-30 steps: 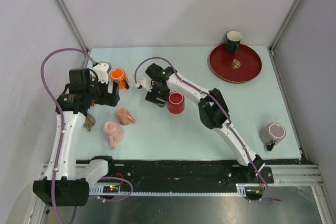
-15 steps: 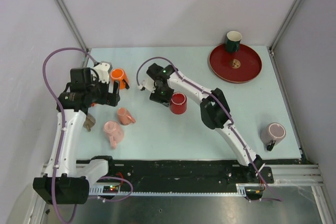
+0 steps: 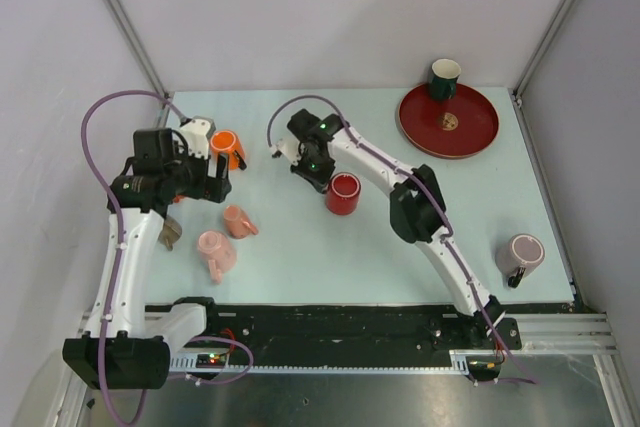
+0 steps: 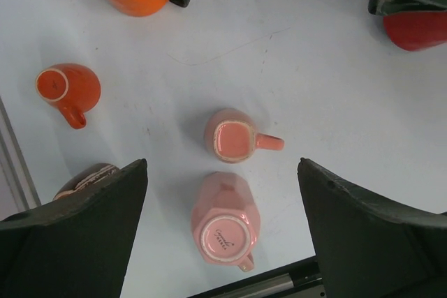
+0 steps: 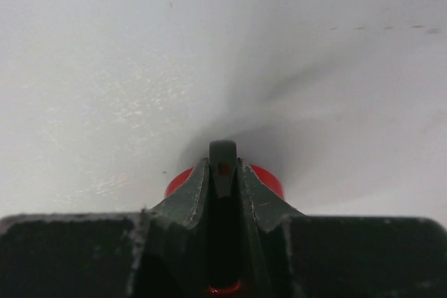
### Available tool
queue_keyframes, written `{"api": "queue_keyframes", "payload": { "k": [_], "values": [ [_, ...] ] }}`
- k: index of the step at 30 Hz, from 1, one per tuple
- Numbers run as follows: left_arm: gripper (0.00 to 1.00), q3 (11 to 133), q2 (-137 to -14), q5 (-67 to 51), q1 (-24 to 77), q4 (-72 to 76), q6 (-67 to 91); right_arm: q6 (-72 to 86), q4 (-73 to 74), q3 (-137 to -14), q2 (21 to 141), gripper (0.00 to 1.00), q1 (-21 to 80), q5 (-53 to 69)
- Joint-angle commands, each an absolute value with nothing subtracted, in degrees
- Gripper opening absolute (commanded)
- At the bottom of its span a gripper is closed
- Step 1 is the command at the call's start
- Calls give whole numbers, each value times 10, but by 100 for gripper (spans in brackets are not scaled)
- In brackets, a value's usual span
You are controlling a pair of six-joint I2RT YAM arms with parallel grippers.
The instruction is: Turn the mug right side up
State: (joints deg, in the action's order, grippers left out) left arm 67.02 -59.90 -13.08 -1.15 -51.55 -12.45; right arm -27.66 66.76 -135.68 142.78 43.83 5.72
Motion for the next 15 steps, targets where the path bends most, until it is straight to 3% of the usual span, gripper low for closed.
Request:
{"api": "queue_keyframes", "payload": {
  "k": [1,10,15],
  "values": [
    [92,712,-581,-191,-15,-520,-140,-213,571,-1348,1245,0,422,96],
    [94,739,-514,-452,-12,-524,-265,-27,191,-1110,985,0,393,191],
    [96,803,-544,-536,32,-465,-221,94,-66,-987,874,0,416,184]
  ]
}}
